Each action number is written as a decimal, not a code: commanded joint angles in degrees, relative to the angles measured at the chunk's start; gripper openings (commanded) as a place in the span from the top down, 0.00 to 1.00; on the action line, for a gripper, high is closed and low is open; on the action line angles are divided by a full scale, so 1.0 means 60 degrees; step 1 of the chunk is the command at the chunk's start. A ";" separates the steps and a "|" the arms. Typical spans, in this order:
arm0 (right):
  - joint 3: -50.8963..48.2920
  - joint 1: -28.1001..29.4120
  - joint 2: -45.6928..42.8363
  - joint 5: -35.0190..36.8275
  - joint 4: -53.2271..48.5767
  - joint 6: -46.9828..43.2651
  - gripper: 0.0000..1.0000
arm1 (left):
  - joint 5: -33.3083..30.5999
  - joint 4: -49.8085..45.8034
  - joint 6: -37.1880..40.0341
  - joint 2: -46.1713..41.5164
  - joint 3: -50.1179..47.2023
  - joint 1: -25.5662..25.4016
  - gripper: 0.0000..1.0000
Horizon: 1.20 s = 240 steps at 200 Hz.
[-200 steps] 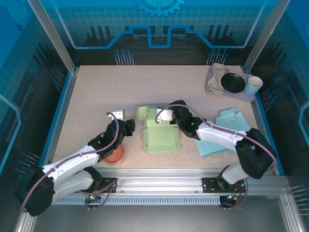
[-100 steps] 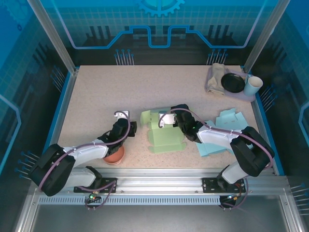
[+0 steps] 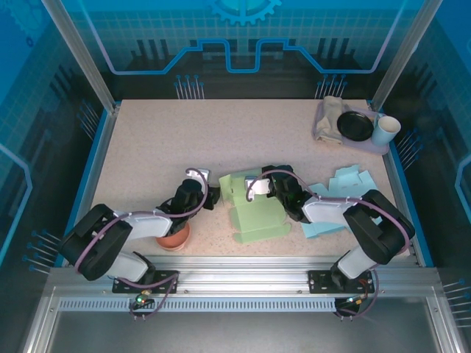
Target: Fold the paper box
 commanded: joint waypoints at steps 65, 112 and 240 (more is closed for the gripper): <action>-0.0125 -0.0098 0.0070 -0.0200 0.0795 -0.0180 1.00 | 0.1198 0.0938 -0.0048 0.0508 -0.0066 -0.0217 0.61; -0.0075 -0.0061 0.0031 -0.0108 0.0560 -0.0228 1.00 | 0.1178 0.1034 -0.0471 0.0683 -0.0022 -0.0344 0.62; 0.0010 -0.0008 -0.0014 0.0017 0.0178 -0.0257 1.00 | -0.0910 -0.1705 -0.1260 -0.0887 -0.0207 -0.0541 0.58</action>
